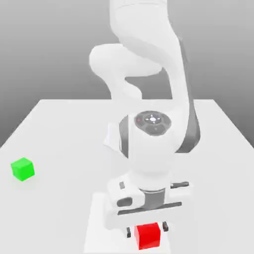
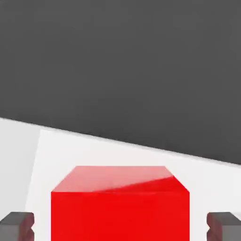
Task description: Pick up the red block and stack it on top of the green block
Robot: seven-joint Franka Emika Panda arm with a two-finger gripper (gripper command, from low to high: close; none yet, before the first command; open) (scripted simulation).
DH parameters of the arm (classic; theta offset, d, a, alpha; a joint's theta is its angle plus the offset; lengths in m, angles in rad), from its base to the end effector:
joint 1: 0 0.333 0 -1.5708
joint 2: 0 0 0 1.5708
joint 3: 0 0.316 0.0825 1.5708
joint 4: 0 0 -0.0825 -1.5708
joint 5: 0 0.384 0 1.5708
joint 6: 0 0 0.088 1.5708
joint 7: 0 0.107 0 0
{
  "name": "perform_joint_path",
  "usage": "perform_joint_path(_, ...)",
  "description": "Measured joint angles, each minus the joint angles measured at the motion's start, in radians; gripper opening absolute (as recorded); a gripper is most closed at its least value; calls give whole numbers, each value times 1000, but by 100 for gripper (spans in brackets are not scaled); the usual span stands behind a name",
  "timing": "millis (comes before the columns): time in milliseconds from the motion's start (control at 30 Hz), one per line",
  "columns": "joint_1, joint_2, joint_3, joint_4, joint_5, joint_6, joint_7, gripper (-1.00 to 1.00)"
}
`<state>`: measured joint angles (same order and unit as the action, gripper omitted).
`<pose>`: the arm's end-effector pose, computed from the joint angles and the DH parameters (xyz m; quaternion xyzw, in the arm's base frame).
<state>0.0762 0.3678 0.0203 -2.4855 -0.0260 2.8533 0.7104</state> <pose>0.4645 0.0471 0.1465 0.9568 -0.2909 0.0001 0.0000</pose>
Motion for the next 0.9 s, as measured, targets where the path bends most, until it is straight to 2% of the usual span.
perform_joint_path(133, -1, -4, 1, -1, -1, -4, 1, -100)
perform_joint_path(300, -10, -161, 6, -26, 11, -136, -7, -100)
perform_joint_path(433, -101, -234, -106, -70, -2, -161, 42, -100)
perform_joint_path(533, -205, -280, -201, -106, -18, -169, 87, -100)
perform_joint_path(600, -338, -318, -271, -134, -33, -177, 128, -100)
perform_joint_path(767, -589, -400, -378, -199, -54, -192, 211, -100)
perform_joint_path(900, -702, -427, -445, -240, -32, -181, 238, -100)
